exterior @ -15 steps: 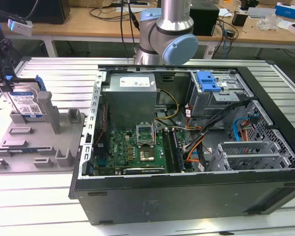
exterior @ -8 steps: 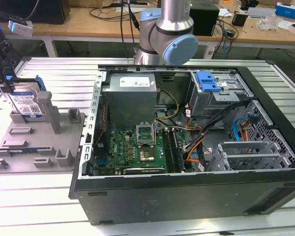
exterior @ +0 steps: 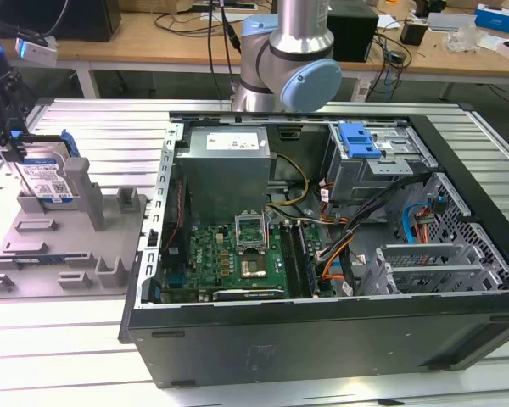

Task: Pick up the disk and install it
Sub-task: 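Pick up the disk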

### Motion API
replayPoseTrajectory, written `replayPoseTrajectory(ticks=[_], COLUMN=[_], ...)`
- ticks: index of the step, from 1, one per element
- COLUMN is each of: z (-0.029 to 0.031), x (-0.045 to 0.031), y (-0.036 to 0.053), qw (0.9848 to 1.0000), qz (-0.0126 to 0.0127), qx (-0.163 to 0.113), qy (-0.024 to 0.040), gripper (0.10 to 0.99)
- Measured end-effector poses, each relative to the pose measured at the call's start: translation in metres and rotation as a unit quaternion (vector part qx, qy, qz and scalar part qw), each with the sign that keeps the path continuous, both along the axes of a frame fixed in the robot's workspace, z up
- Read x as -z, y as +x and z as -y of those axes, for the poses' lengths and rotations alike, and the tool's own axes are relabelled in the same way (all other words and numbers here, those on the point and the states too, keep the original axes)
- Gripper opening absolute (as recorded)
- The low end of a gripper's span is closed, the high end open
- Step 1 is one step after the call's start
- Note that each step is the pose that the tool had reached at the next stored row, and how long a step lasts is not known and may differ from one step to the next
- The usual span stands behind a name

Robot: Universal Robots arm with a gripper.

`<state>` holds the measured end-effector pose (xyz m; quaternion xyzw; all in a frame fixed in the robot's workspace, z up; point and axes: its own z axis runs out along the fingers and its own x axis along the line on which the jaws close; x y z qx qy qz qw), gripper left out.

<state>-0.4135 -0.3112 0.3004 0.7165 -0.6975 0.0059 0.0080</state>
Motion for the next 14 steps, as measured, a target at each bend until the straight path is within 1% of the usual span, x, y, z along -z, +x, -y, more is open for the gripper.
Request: replayPoseTrajectory(ticks=[1,2,12,14], z=[0.0000,0.0000,0.0005,0.0006], x=[0.0001,0.0002,0.0011,0.0012], y=[-0.0001,-0.0002,-0.0003,-0.0003], qw=[1.0000,1.0000,1.0000,1.0000], qz=[0.0000,0.0000,0.0000,0.0000], qx=[0.000,0.000,0.000,0.000], qy=[0.0000,0.0000,0.0000,0.0000], gripper=[0.467,0.396,0.396,0.380])
